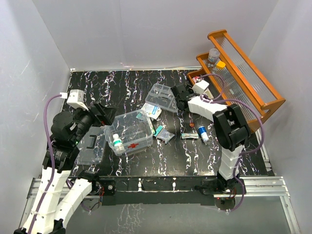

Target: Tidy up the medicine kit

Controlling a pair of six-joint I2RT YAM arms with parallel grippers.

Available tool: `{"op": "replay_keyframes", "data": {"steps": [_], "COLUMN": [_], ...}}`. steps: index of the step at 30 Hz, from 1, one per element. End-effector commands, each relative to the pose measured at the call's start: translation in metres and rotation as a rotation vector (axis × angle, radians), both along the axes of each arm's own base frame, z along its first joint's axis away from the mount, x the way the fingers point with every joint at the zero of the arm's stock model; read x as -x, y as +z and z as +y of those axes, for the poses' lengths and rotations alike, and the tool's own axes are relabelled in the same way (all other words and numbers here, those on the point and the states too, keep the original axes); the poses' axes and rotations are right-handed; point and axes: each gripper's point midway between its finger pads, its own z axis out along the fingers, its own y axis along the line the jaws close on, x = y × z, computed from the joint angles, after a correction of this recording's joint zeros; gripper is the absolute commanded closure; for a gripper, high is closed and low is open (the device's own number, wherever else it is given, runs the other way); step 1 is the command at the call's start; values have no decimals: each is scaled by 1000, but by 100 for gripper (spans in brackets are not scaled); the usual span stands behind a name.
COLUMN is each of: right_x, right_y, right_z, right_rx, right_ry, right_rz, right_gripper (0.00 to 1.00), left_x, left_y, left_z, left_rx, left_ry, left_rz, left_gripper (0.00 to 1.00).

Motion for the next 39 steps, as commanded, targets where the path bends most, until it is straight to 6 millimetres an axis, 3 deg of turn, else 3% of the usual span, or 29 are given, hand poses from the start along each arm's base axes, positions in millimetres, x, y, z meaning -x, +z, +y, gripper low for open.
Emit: {"op": "replay_keyframes", "data": {"steps": [1, 9, 22, 28, 34, 39], "right_x": [-16, -3, 27, 40, 36, 33], "right_y": [6, -16, -21, -19, -11, -24], "right_z": [-3, -11, -18, -9, -2, -8], "right_rx": [44, 98, 107, 17, -51, -91], "right_ry": [-41, -69, 11, 77, 80, 7], "right_rz": [-27, 63, 157, 164, 108, 121], "right_gripper": [32, 32, 34, 34, 31, 30], "left_x": [3, 3, 0, -1, -1, 0], "left_y": [-1, 0, -5, -8, -9, -9], "left_z": [5, 11, 13, 14, 15, 17], "left_rx": [-23, -27, -32, -34, -22, -45], "left_ry": [14, 49, 66, 75, 81, 85], "left_rz": [-15, -24, -12, -7, -16, -11], "left_gripper": [1, 1, 1, 1, 1, 1]}}
